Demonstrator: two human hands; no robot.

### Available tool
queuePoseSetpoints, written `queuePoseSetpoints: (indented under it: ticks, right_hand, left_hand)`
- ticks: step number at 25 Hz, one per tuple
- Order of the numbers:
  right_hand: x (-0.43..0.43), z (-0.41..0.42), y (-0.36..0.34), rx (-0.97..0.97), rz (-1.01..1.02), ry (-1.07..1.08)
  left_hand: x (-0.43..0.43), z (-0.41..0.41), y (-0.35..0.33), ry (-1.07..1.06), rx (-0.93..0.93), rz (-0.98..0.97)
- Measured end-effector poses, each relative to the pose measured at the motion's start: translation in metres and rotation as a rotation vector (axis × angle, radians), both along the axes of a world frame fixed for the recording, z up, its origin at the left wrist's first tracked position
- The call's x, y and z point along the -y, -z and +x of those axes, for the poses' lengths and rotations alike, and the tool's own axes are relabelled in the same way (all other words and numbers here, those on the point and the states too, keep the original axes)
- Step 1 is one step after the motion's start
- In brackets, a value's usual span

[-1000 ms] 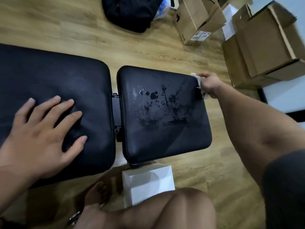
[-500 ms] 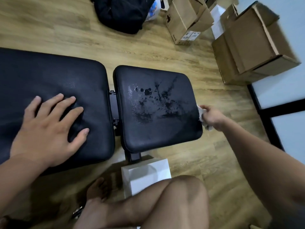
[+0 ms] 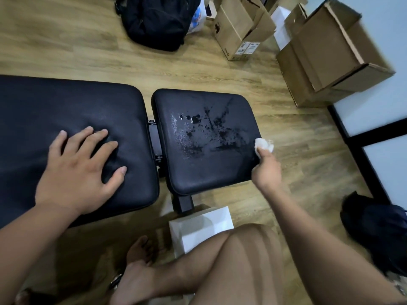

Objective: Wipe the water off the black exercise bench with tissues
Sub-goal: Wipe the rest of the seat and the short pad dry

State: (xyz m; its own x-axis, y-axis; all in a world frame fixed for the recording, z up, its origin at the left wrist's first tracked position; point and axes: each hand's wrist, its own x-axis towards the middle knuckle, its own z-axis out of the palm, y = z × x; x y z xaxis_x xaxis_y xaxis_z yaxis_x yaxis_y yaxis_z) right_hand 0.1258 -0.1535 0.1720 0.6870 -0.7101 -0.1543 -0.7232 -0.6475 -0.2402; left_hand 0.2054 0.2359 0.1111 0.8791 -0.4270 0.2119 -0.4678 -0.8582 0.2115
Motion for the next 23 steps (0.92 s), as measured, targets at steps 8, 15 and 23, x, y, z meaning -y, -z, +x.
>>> queuePoseSetpoints:
  ticks: [8,15,23]
  right_hand:
    - [-0.192,0.0,0.034,0.161,0.038,-0.51]
    - [0.028,-0.012,0.026,-0.052,-0.158,-0.347]
    - [0.023,-0.019,0.042,0.286,-0.057,0.153]
  left_hand:
    - [-0.001,0.001,-0.001,-0.008,-0.034,0.032]
    - [-0.001,-0.001,-0.006,-0.01,-0.05,0.046]
    - [0.0,-0.002,-0.008,-0.008,-0.055,0.046]
